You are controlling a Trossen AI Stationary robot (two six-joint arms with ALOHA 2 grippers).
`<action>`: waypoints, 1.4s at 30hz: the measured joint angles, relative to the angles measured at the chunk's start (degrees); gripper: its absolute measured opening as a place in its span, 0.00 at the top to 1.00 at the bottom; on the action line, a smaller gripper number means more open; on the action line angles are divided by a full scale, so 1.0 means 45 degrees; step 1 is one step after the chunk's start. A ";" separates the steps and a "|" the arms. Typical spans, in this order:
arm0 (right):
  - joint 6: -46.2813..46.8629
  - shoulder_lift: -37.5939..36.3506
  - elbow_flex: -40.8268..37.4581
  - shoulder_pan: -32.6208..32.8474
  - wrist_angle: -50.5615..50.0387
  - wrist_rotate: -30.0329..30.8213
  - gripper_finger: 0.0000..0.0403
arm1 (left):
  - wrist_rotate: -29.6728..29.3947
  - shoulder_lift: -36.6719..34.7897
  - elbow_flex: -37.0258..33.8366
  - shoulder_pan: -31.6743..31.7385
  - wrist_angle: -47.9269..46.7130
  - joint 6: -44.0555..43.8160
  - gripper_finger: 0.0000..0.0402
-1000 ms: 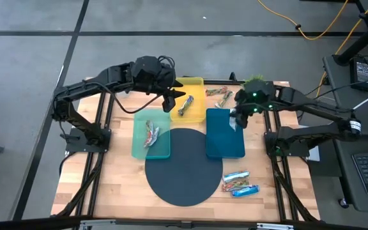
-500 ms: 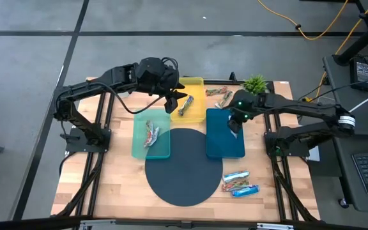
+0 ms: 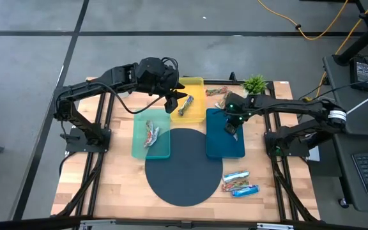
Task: Pick and place Granola Bars by type
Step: Put the orange granola bar into the blue bin
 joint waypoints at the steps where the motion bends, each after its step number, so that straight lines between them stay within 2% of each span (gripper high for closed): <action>1: 0.0000 0.0132 0.0000 0.0004 0.0010 0.0089 0.78 | 0.0000 0.0000 0.0000 0.0000 0.0000 0.0000 0.61; 8: -0.0022 0.0774 0.0000 -0.0001 0.0356 0.0552 0.74 | 0.0003 0.0000 0.0000 0.0000 0.0000 0.0000 0.61; 21: 0.0335 0.0462 0.0000 0.0033 0.1588 0.0304 0.44 | 0.0000 -0.0005 0.0000 0.0000 0.0000 0.0005 0.62; 31: 0.0191 -0.1601 0.0238 0.0105 0.1900 0.0734 0.40 | 0.0000 -0.0005 0.0000 0.0000 -0.0005 0.0005 0.62; 37: -0.1400 -0.3410 0.0340 0.0840 0.1896 -0.1190 0.40 | 0.0001 -0.0005 0.0000 0.0000 -0.0005 0.0174 0.63; 42: -0.2121 -0.4985 0.0340 0.2353 0.1812 -0.1704 0.40 | -0.0002 -0.0010 0.0000 0.0000 -0.0010 0.0468 0.62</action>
